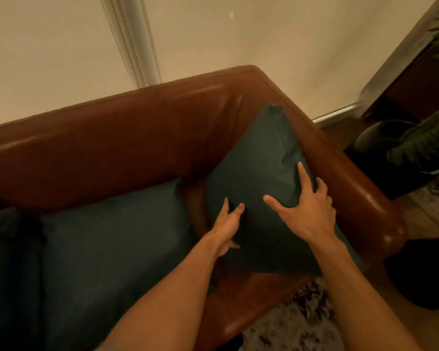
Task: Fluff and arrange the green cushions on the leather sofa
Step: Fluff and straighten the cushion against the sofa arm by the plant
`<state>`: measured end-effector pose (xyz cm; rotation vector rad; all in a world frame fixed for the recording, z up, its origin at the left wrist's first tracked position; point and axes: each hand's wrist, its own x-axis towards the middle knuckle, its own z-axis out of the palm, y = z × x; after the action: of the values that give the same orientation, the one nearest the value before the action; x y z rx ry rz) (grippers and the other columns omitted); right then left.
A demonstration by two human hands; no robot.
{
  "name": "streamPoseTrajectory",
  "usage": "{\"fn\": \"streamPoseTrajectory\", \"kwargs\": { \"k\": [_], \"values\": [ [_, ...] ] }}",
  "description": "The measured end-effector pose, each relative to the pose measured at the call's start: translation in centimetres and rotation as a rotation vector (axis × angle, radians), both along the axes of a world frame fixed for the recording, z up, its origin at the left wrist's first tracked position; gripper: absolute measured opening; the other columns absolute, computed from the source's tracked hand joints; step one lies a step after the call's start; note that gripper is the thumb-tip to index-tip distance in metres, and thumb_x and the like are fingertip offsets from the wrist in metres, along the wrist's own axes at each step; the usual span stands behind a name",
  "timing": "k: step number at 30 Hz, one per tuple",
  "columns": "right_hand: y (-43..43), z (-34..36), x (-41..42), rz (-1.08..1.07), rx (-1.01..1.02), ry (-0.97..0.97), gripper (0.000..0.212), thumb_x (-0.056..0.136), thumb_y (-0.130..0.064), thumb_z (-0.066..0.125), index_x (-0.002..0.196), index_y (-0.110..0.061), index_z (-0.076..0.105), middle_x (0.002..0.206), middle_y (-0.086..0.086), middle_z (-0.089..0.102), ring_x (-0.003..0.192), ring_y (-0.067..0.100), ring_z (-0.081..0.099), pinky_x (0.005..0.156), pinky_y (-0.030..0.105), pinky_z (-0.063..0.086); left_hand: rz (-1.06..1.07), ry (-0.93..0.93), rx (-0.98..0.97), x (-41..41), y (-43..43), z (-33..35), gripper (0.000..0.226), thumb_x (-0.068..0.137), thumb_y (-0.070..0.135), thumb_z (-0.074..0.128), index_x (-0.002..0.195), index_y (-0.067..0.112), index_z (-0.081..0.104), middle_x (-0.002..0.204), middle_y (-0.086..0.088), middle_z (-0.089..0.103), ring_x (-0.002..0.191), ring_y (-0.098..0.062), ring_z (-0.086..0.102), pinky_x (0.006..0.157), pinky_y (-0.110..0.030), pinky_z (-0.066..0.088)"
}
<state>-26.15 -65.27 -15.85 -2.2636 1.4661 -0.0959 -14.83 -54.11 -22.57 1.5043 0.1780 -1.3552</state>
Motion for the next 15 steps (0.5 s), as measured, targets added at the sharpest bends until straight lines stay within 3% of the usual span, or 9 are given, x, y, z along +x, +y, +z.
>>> {"fn": "streamPoseTrajectory", "kwargs": {
  "k": [2, 5, 12, 15],
  "values": [
    [-0.2, 0.2, 0.0, -0.014, -0.009, -0.047, 0.099, 0.070, -0.072, 0.068, 0.152, -0.041, 0.022, 0.147, 0.011, 0.046, 0.131, 0.036, 0.046, 0.103, 0.052, 0.040, 0.065, 0.011, -0.011, -0.9, -0.3, -0.1, 0.071, 0.098, 0.042, 0.055, 0.155, 0.045, 0.013, 0.158, 0.006, 0.034, 0.143, -0.027, 0.034, 0.105, -0.069, 0.034],
    [-0.9, 0.7, 0.5, -0.014, -0.072, -0.162, 0.084, 0.073, -0.057, 0.076, 0.146, -0.033, 0.042, 0.134, 0.007, 0.061, 0.124, 0.030, 0.056, 0.099, 0.045, 0.046, 0.136, 0.011, -0.039, -2.1, -1.0, 0.0, 0.068, 0.096, 0.046, 0.056, 0.152, 0.048, 0.018, 0.154, 0.007, 0.041, 0.139, -0.028, 0.041, 0.103, -0.069, 0.035],
    [-3.1, 0.9, 1.5, 0.092, -0.091, -0.233, 0.073, 0.078, -0.047, 0.076, 0.143, -0.039, 0.045, 0.123, 0.003, 0.069, 0.121, 0.027, 0.060, 0.102, 0.048, 0.047, 0.159, 0.053, -0.164, -4.5, -2.2, 2.3, 0.072, 0.098, 0.035, 0.056, 0.154, 0.043, 0.012, 0.155, 0.008, 0.038, 0.141, -0.024, 0.039, 0.103, -0.065, 0.038],
    [-3.2, 0.8, 1.4, 0.127, -0.092, -0.181, 0.072, 0.081, -0.047, 0.073, 0.145, -0.038, 0.042, 0.130, 0.004, 0.065, 0.125, 0.027, 0.056, 0.105, 0.049, 0.043, 0.140, 0.072, -0.181, -3.9, -0.9, 2.1, 0.068, 0.100, 0.025, 0.056, 0.155, 0.038, 0.018, 0.159, 0.005, 0.033, 0.143, -0.027, 0.035, 0.100, -0.064, 0.044]
  ]
}}
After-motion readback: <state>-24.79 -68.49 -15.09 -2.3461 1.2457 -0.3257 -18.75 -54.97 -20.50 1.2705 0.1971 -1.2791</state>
